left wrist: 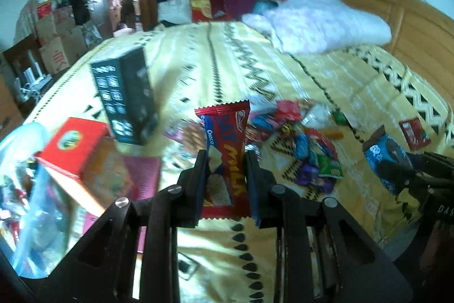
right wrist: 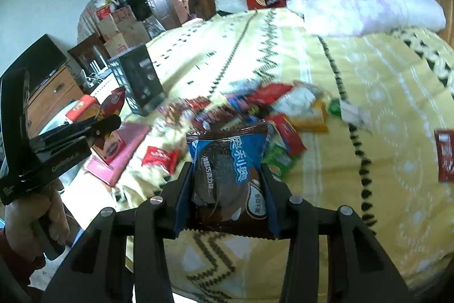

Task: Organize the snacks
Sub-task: 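Carry both packets over the clear basin with both tools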

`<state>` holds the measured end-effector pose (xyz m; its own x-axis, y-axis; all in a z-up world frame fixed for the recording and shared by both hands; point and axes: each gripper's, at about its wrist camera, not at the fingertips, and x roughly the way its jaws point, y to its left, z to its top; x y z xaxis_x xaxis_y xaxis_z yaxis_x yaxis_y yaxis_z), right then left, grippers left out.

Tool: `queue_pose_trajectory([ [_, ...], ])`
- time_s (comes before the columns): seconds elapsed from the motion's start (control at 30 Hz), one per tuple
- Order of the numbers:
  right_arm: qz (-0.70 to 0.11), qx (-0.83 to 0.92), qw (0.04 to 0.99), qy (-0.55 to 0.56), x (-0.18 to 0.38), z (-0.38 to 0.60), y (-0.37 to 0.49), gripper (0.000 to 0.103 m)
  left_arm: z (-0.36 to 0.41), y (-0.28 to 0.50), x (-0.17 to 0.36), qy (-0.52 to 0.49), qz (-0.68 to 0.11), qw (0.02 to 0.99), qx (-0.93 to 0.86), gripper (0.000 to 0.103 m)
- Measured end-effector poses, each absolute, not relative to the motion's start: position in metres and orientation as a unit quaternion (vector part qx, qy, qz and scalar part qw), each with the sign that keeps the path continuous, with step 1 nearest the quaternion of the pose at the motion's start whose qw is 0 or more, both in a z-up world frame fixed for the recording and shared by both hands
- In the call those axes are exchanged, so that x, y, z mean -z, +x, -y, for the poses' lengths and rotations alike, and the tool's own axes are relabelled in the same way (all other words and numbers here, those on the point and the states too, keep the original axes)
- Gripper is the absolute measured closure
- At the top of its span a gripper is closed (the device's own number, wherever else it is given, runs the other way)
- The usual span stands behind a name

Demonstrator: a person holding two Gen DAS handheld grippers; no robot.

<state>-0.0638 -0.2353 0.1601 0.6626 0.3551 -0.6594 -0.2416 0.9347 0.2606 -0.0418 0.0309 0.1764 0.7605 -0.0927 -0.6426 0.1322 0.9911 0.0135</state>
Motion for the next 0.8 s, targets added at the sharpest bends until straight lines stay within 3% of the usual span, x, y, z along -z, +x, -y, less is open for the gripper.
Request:
queue_pose_trajectory([
  [0.8, -0.283, -0.307, 0.907, 0.049, -0.288, 0.07, -0.026, 0.055, -0.18, -0.077, -0.257, -0.045, -0.25, 0.964, -0.079, 0.077],
])
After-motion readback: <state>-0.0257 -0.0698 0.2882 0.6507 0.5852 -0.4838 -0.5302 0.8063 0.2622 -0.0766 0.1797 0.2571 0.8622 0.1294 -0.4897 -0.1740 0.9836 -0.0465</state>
